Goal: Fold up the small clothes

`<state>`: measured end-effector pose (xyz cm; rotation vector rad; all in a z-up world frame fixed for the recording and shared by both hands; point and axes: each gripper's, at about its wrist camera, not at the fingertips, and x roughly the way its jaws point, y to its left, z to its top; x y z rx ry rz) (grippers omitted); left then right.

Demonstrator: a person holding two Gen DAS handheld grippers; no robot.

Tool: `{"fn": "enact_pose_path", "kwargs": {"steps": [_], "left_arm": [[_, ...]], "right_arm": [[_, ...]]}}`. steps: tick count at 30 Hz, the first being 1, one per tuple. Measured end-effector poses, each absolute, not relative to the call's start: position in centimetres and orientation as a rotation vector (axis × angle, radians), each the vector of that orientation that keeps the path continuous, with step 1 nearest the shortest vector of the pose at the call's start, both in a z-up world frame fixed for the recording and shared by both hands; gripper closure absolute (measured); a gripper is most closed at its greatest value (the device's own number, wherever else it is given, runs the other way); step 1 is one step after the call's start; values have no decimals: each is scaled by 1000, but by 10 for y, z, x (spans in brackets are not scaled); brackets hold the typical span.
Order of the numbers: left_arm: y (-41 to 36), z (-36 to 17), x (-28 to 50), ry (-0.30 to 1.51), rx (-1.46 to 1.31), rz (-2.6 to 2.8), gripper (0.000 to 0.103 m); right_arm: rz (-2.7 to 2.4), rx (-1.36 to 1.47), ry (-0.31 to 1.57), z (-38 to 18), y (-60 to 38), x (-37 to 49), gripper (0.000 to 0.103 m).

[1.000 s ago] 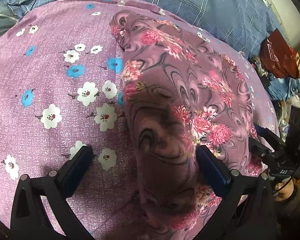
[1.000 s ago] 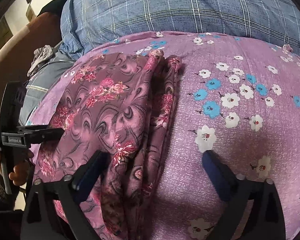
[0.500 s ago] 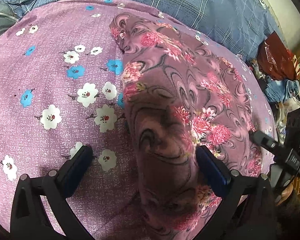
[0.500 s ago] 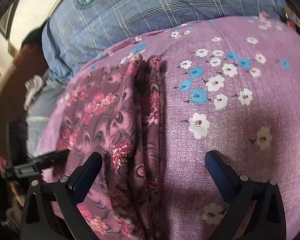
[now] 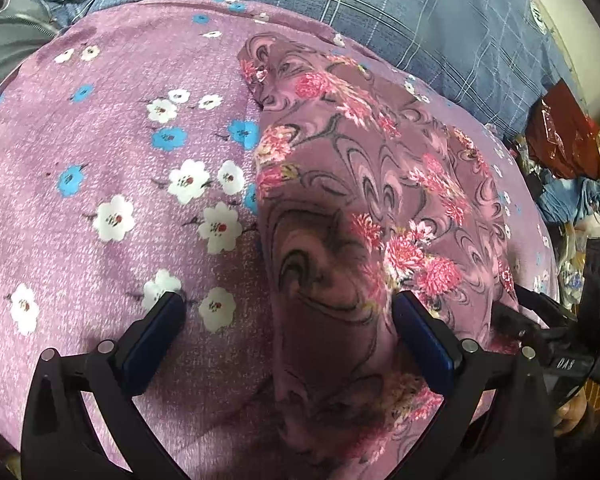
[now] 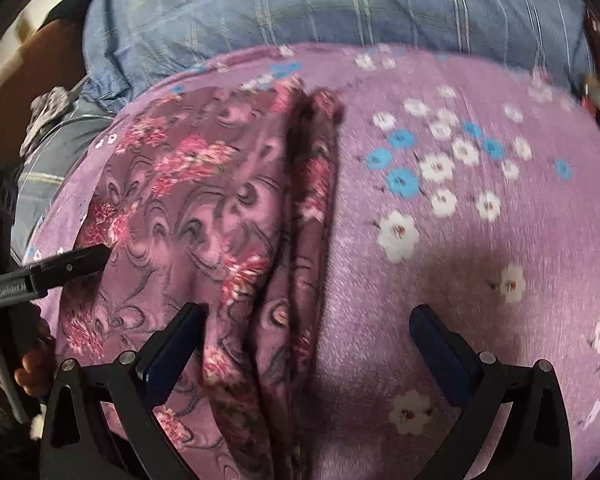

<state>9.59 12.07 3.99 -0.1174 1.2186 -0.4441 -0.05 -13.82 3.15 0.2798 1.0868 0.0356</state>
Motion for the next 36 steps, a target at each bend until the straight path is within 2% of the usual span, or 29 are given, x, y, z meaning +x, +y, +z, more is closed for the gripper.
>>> {"fn": "enact_pose_path", "kwargs": {"steps": [5, 14, 28, 36], "left_arm": [[128, 54, 80, 1181, -54, -408, 0], [141, 76, 62, 1121, 43, -361, 0], [121, 90, 25, 1020, 248, -340, 0], [112, 88, 15, 1033, 278, -352, 0]], "right_arm": [[-29, 273, 1071, 46, -153, -14, 0], [-128, -138, 939, 77, -118, -53, 0], [-130, 5, 917, 97, -132, -70, 0], [-151, 3, 913, 97, -138, -81, 0]]}}
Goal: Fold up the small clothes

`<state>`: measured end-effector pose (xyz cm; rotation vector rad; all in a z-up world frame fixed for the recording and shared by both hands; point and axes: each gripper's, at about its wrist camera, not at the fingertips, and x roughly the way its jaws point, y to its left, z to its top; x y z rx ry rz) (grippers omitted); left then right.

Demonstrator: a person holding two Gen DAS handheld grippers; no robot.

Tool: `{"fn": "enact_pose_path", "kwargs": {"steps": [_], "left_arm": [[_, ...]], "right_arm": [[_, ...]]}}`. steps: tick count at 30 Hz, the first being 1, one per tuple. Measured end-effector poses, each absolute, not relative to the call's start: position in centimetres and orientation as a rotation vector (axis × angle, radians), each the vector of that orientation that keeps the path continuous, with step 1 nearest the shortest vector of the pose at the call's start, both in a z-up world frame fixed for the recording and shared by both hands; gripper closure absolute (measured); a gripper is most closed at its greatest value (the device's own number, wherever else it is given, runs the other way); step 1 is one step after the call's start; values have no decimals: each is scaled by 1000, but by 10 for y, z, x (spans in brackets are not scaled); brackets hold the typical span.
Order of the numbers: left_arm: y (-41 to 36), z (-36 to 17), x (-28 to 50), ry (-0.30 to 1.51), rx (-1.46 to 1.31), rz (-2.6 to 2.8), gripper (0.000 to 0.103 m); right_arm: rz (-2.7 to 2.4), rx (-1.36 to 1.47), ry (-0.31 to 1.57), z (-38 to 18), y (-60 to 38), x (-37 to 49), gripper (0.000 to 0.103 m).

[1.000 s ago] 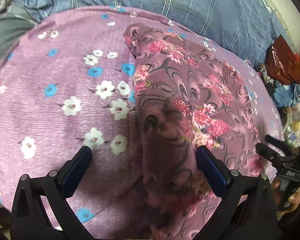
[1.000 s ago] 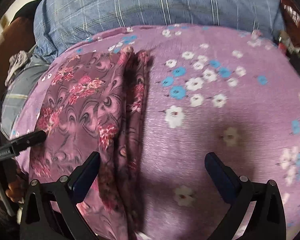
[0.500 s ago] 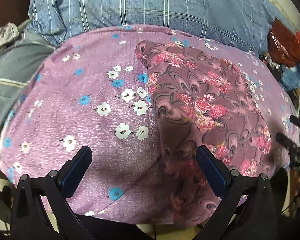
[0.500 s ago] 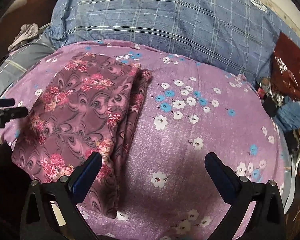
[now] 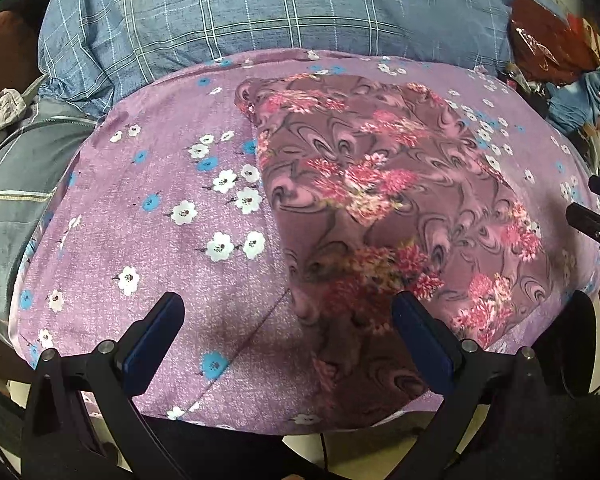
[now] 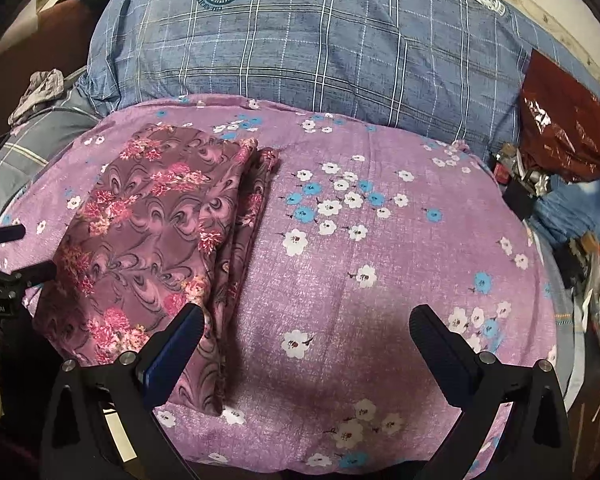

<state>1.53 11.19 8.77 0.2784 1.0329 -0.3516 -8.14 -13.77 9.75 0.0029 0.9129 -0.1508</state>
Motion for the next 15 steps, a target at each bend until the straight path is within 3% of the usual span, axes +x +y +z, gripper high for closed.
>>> {"fn": "enact_pose_path", "kwargs": {"steps": [15], "left_arm": [[105, 105, -7, 930, 305, -421, 0]], "right_arm": [[-94, -45, 941, 88, -113, -76, 0]]}}
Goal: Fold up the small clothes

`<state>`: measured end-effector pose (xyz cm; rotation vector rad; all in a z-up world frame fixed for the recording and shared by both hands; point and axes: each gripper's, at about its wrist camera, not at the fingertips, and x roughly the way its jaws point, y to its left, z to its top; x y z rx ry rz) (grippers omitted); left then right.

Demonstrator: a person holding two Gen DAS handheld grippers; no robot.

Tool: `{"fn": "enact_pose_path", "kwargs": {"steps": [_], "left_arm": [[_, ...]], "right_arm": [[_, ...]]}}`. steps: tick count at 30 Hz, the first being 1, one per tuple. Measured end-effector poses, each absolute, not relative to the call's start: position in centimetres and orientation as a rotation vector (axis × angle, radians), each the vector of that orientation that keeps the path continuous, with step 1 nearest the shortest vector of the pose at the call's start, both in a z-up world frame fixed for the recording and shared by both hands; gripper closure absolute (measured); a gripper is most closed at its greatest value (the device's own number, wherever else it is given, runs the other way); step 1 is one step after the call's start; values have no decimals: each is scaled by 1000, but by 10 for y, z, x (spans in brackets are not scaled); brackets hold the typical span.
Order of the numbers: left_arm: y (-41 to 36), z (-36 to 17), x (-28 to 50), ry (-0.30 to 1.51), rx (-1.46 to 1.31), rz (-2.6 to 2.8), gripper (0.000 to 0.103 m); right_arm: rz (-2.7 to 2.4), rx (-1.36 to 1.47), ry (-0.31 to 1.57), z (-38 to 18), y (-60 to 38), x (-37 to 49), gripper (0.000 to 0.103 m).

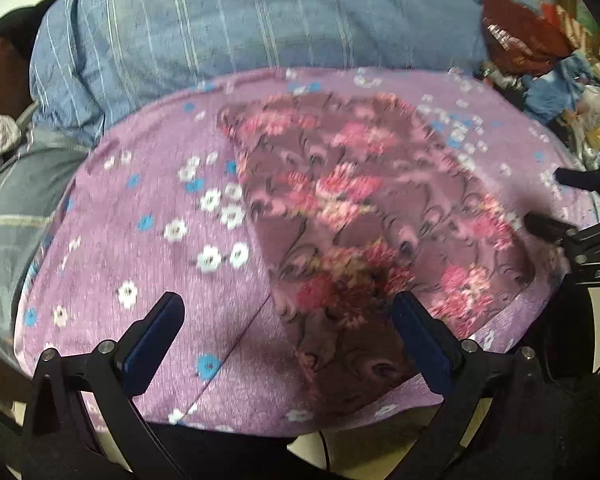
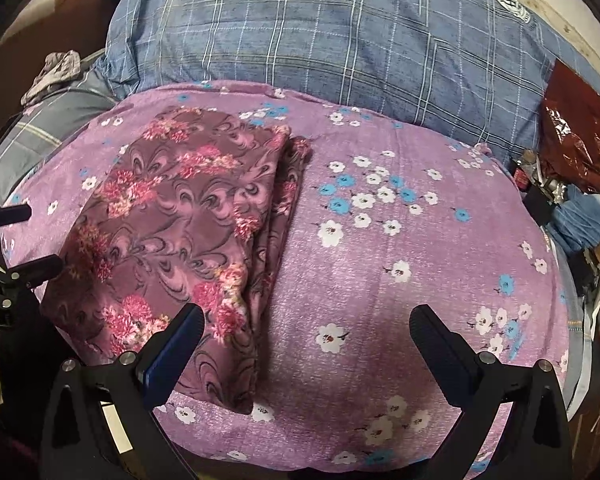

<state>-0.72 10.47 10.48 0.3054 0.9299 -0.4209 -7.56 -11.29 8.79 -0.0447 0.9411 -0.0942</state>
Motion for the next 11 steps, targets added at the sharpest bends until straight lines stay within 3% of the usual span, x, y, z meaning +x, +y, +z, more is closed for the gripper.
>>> {"fn": "enact_pose_path", "kwargs": {"steps": [11], "left_arm": [[96, 110, -11, 904, 340, -418, 0]], "right_arm": [[-118, -65, 951, 86, -112, -69, 0]]}}
